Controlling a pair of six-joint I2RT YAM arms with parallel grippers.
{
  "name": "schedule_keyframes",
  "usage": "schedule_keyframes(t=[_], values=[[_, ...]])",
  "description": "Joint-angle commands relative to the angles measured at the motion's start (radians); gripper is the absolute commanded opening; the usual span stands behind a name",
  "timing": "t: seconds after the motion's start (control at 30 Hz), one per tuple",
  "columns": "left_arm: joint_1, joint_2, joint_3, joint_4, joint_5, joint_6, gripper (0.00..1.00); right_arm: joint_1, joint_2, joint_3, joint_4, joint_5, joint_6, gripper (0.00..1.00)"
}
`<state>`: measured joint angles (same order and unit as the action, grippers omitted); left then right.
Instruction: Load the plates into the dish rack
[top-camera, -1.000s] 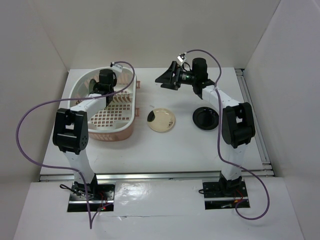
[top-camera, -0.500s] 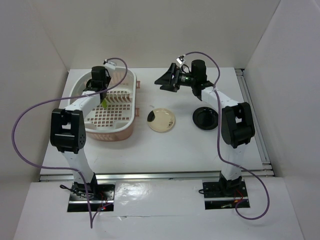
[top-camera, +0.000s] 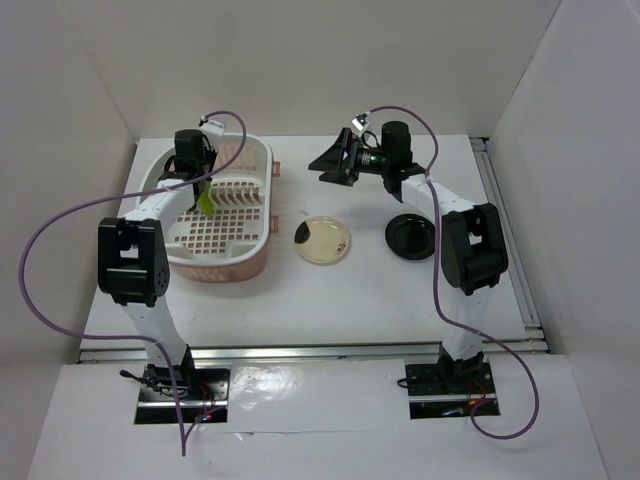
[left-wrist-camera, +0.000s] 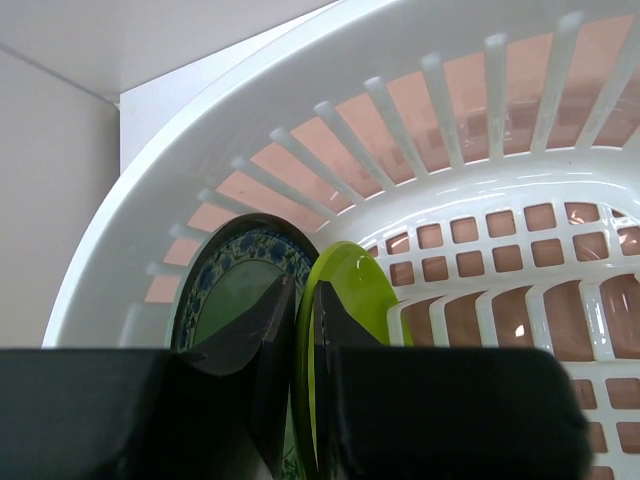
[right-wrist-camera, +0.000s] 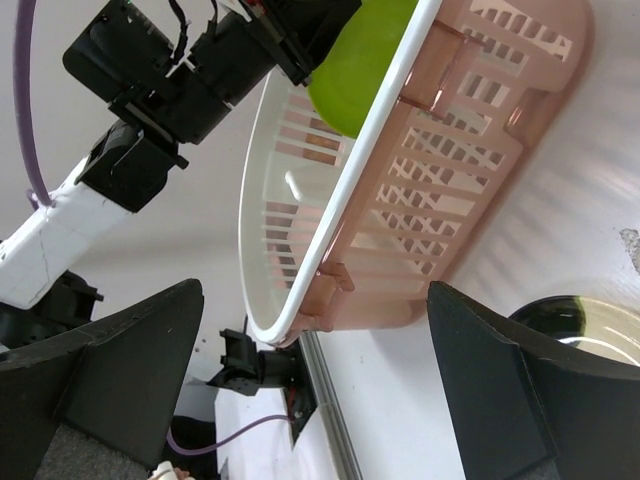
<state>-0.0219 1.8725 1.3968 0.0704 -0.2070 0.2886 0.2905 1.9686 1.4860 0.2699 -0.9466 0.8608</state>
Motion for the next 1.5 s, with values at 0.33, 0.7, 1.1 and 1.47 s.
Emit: schedule_keyframes(t=[0.33,0.7,1.1,1.47], values=[[-0.004,0.063,0.061,-0.043,0.064,-0.025,0.02,0.01,0.009,-0.013,0.092,-0.024,0.032,1.0],[-0.004,0.082,0.07,-0.032,0.055,-0.035,0.14,0.019,0.009,-0.023,0.111,-0.034,0.041,1.0],[0.005,0.073,0.041,-0.021,0.073,-0.045,0.99,0.019,0.009,-0.023,0.111,-0.034,0.041,1.0],[0.005,0.02,0.041,-0.021,0.06,-0.045,0.99,0.019,0.018,-0.023,0.12,-0.034,0.041,1.0]])
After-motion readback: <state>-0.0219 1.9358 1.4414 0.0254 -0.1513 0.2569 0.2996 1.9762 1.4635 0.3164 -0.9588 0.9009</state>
